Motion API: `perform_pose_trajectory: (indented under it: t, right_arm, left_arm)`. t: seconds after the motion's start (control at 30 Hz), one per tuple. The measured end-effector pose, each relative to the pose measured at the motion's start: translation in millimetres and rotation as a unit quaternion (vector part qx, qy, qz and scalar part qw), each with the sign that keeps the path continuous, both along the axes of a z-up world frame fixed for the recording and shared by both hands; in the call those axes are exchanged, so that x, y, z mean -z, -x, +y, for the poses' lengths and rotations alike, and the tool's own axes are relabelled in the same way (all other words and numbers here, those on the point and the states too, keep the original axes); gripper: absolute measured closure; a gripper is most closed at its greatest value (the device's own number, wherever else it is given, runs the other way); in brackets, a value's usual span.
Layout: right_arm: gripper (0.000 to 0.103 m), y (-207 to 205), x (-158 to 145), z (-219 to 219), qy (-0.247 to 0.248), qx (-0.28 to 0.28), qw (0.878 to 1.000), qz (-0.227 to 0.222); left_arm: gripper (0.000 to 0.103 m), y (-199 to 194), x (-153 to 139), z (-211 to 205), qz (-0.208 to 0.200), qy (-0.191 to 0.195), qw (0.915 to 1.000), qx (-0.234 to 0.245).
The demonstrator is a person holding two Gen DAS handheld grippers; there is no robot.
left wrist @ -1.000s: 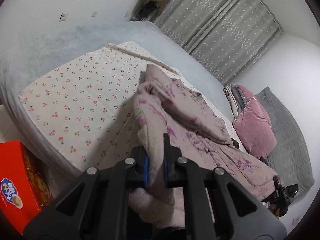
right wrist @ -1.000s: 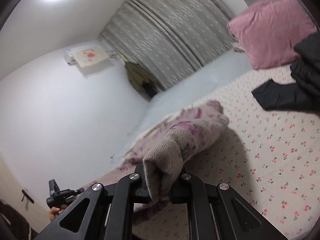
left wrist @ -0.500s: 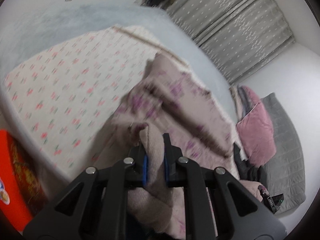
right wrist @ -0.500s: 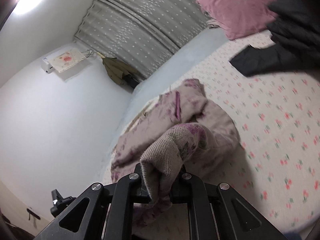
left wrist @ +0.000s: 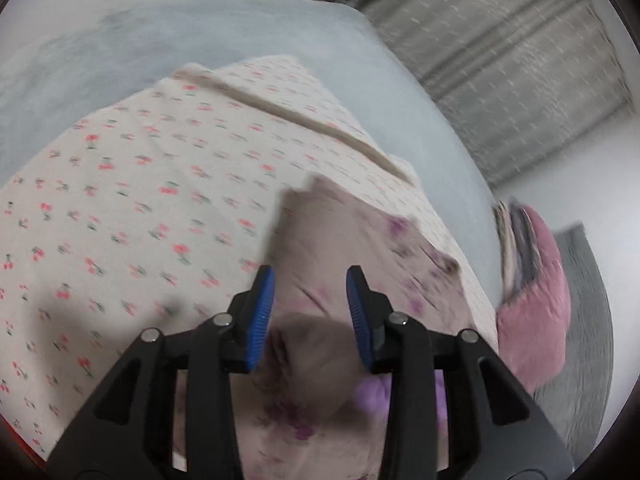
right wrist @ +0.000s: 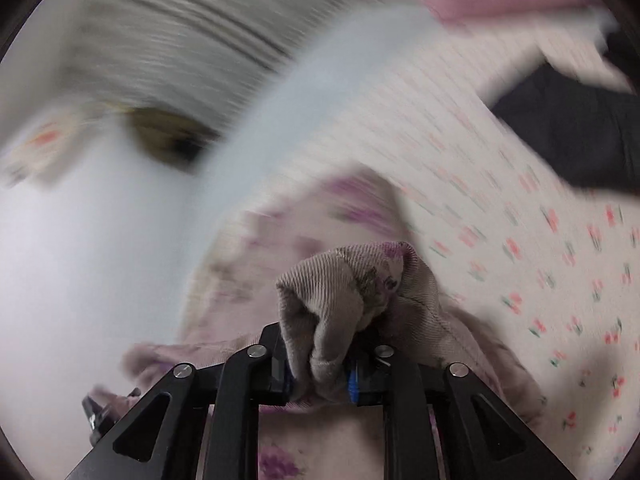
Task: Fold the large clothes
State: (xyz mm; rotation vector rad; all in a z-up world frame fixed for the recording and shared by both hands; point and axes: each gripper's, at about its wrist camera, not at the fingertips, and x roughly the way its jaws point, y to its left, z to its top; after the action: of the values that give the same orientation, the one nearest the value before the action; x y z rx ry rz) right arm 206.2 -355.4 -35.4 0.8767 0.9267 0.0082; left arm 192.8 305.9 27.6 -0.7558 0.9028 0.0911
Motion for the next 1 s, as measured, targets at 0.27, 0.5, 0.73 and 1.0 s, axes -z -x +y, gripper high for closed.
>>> perform_pose_trajectory:
  t: [0.27, 0.5, 0.73, 1.0]
  right_arm:
    - [0.068, 16.6, -18.1, -18.4, -0.025, -0.054, 0.996, -0.073]
    - [0.019, 43.4, -41.5, -33.7, 0.007, -0.011, 0.992, -0.123]
    - [0.019, 13.5, -7.5, -4.1, 0.156, -0.084, 0.980, -0.092]
    - [0.076, -0.5, -10.3, 23.3, 0.216, -0.093, 0.965, -0.113]
  left_arm:
    - [0.043, 28.2, 14.2, -10.2, -0.020, -0.053, 0.9954, 0.077]
    - [0.037, 17.5, 33.6, -44.2, 0.011, -0.106, 0.9875, 0.117]
    - [0.037, 0.1, 46.3, -60.7, 0.015, -0.116, 0.9854, 0.123]
    - [0.082, -3.9, 37.4, -80.7, 0.010, -0.184, 0.9767, 0.110]
